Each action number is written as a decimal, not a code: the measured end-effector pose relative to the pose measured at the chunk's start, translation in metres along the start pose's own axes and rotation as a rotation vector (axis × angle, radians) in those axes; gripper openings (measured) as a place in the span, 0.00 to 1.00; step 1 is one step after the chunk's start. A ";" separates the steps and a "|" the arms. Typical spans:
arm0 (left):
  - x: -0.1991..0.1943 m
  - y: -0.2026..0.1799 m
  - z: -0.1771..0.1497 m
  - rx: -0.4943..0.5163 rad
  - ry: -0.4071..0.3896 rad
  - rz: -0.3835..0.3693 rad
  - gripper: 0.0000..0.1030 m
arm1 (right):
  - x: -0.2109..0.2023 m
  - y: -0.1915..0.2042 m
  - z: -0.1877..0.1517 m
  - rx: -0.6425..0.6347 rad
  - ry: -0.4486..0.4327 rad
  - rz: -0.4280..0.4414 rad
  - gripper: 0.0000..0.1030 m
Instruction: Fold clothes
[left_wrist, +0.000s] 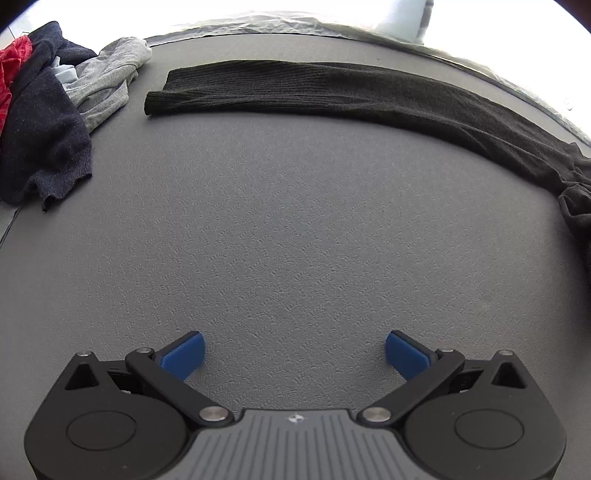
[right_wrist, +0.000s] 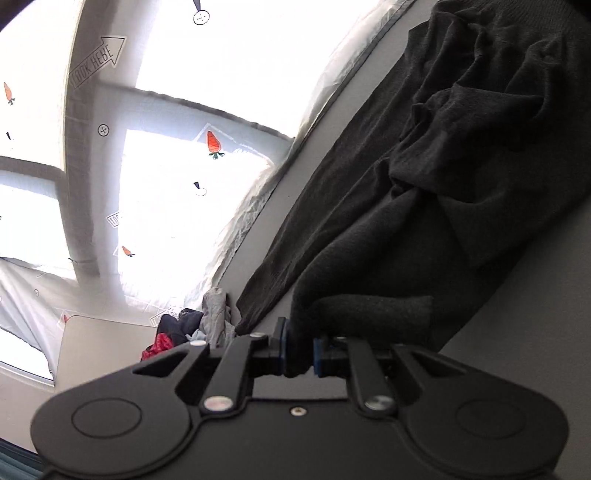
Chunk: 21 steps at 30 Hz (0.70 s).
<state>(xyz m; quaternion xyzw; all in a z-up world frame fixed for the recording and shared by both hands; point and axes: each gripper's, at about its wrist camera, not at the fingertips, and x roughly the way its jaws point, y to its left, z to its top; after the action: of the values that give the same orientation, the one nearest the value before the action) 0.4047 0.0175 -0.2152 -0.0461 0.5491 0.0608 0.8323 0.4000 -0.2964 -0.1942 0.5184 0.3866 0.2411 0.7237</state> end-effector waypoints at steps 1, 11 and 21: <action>0.000 0.000 0.000 0.000 0.000 0.000 1.00 | -0.001 0.003 0.000 0.032 -0.007 0.091 0.12; 0.001 0.001 0.002 0.005 0.003 -0.003 1.00 | -0.006 -0.084 -0.005 0.484 -0.060 -0.162 0.29; -0.006 -0.010 0.004 0.075 -0.013 -0.023 1.00 | -0.024 -0.097 -0.006 0.566 -0.138 -0.122 0.32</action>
<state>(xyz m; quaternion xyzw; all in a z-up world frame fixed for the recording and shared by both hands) 0.4073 0.0083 -0.2086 -0.0209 0.5452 0.0311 0.8375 0.3755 -0.3447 -0.2791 0.6904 0.4186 0.0438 0.5884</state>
